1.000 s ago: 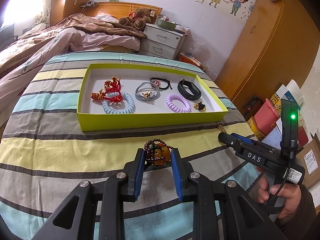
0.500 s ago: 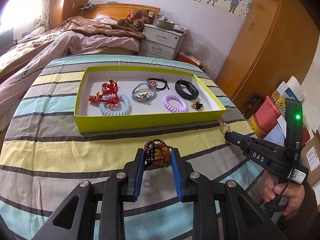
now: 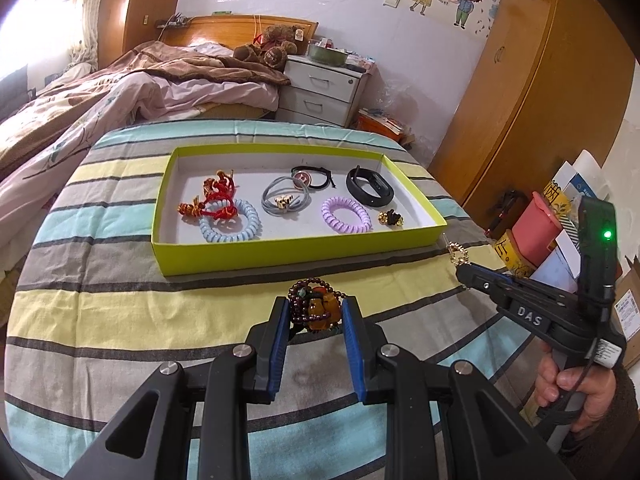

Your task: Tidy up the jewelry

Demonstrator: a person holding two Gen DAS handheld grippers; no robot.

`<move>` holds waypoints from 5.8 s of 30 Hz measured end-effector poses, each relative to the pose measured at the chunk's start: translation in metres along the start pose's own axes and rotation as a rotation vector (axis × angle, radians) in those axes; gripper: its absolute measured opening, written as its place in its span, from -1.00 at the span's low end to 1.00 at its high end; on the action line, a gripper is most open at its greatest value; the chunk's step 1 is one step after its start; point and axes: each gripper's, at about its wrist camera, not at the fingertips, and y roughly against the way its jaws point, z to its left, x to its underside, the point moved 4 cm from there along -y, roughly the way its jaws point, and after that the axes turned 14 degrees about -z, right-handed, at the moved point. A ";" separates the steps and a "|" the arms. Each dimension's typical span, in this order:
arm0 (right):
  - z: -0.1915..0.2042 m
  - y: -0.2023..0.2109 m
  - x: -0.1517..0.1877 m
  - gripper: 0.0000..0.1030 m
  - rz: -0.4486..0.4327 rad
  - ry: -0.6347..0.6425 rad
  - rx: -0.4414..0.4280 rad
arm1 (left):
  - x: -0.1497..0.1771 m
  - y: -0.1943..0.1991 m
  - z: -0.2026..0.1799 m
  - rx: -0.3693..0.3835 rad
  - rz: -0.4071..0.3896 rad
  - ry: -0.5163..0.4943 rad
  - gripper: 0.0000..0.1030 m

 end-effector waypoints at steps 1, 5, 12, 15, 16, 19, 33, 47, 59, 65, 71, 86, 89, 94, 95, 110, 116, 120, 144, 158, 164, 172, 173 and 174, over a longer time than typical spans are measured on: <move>0.001 0.003 -0.002 -0.86 -0.007 0.002 -0.007 | -0.001 0.001 0.000 -0.002 -0.002 -0.001 -0.48; 0.010 0.011 -0.011 -0.85 -0.035 0.016 -0.032 | -0.009 0.004 -0.001 -0.017 -0.021 -0.013 -0.48; 0.021 0.017 -0.029 -0.85 -0.071 0.026 -0.070 | -0.033 0.006 0.004 -0.032 -0.058 -0.032 -0.48; 0.028 0.014 -0.041 -0.85 -0.077 0.051 -0.089 | -0.046 0.002 0.006 -0.039 -0.070 -0.046 -0.48; 0.031 0.012 -0.045 -0.85 -0.080 0.063 -0.090 | -0.052 -0.001 0.008 -0.043 -0.073 -0.051 -0.48; 0.034 0.004 -0.056 -0.85 -0.084 0.074 -0.110 | -0.065 -0.010 0.016 -0.070 -0.075 -0.055 -0.48; 0.057 -0.074 -0.074 -0.85 0.020 0.150 -0.153 | -0.064 -0.073 0.034 -0.083 0.011 -0.052 -0.48; 0.077 -0.116 -0.065 -0.85 0.116 0.240 -0.162 | -0.047 -0.089 0.040 -0.091 0.065 -0.044 -0.48; 0.078 -0.118 -0.062 -0.85 0.120 0.263 -0.163 | -0.046 -0.090 0.042 -0.087 0.072 -0.024 -0.48; 0.078 -0.118 -0.062 -0.84 0.117 0.256 -0.162 | -0.046 -0.090 0.042 -0.084 0.073 -0.019 -0.47; 0.076 -0.113 -0.066 -0.76 0.097 0.238 -0.167 | -0.049 -0.084 0.038 -0.084 0.050 -0.020 -0.37; 0.073 -0.071 -0.075 -0.27 0.002 0.189 -0.157 | -0.052 -0.052 0.024 -0.120 -0.004 -0.030 -0.06; 0.073 -0.053 -0.073 -0.26 -0.035 0.176 -0.146 | -0.051 -0.040 0.022 -0.132 -0.019 -0.021 -0.06; 0.071 -0.022 -0.068 -0.26 -0.093 0.151 -0.120 | -0.046 -0.015 0.017 -0.182 -0.060 -0.034 0.06; 0.071 -0.015 -0.067 -0.26 -0.105 0.145 -0.119 | -0.045 -0.009 0.015 -0.191 -0.070 -0.039 0.09; 0.072 0.043 -0.035 -0.24 -0.182 0.138 -0.041 | -0.033 0.039 0.003 -0.357 -0.145 -0.084 0.10; 0.073 0.045 -0.029 -0.24 -0.178 0.117 -0.043 | -0.029 0.044 -0.001 -0.351 -0.154 -0.085 0.10; 0.072 0.048 -0.027 -0.24 -0.182 0.116 -0.036 | -0.029 0.046 -0.002 -0.342 -0.164 -0.084 0.10; 0.070 0.047 -0.024 -0.24 -0.169 0.101 -0.026 | -0.028 0.043 -0.002 -0.340 -0.150 -0.071 0.10; 0.069 0.050 -0.022 -0.24 -0.165 0.102 -0.027 | -0.025 0.042 -0.003 -0.338 -0.153 -0.073 0.10; 0.068 0.049 -0.022 -0.24 -0.165 0.101 -0.025 | -0.025 0.041 -0.003 -0.335 -0.152 -0.072 0.10; 0.068 0.049 -0.022 -0.24 -0.164 0.097 -0.022 | -0.025 0.041 -0.002 -0.338 -0.148 -0.070 0.10; 0.068 0.050 -0.022 -0.24 -0.163 0.098 -0.022 | -0.024 0.041 -0.002 -0.338 -0.148 -0.069 0.10; 0.068 0.050 -0.022 -0.24 -0.164 0.096 -0.020 | -0.024 0.041 -0.002 -0.337 -0.148 -0.070 0.10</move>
